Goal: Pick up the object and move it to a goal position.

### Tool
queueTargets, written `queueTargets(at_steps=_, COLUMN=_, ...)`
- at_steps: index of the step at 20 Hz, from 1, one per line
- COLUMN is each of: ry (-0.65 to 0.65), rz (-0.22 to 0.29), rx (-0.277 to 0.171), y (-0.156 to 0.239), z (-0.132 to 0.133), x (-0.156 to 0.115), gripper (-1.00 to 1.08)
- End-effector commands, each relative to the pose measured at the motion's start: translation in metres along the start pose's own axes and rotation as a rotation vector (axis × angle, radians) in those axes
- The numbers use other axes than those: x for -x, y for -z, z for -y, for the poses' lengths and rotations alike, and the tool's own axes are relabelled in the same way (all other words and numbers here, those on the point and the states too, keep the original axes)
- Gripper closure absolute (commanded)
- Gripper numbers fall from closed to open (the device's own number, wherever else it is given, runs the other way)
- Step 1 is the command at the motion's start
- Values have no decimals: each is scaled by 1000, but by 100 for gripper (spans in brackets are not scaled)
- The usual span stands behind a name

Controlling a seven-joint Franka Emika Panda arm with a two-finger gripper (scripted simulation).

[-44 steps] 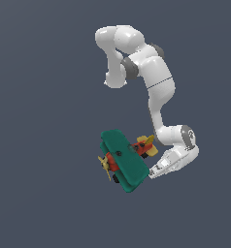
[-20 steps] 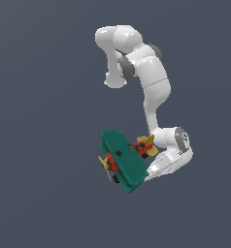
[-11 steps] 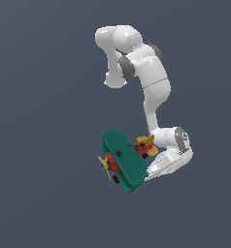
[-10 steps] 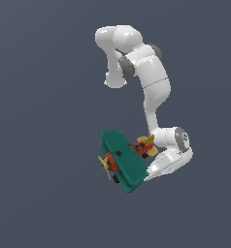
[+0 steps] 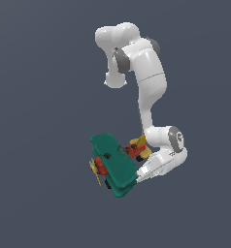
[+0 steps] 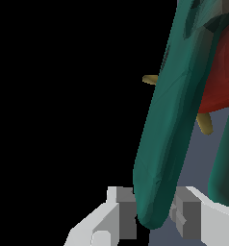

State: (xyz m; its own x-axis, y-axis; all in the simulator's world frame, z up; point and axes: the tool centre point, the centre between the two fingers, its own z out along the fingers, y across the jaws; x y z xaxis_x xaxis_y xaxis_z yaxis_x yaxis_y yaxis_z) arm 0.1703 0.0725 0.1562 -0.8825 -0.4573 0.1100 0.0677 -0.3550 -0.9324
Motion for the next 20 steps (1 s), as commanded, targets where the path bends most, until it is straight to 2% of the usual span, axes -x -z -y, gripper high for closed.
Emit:
queueTargets(at_steps=1, ry=-4, rz=-5, rx=-3, y=-25, z=9, x=-4, gripper=108)
queueTargets(at_steps=12, ry=-4, rz=-4, rx=-7, y=-124, z=32, x=-20, gripper=108)
queueTargets(at_steps=16, ry=-5, rz=-3, rx=-8, y=-142, z=36, x=-21, gripper=108)
queueTargets(at_steps=20, ry=-2, rz=-3, rx=-5, y=-143, z=33, x=-22, gripper=108)
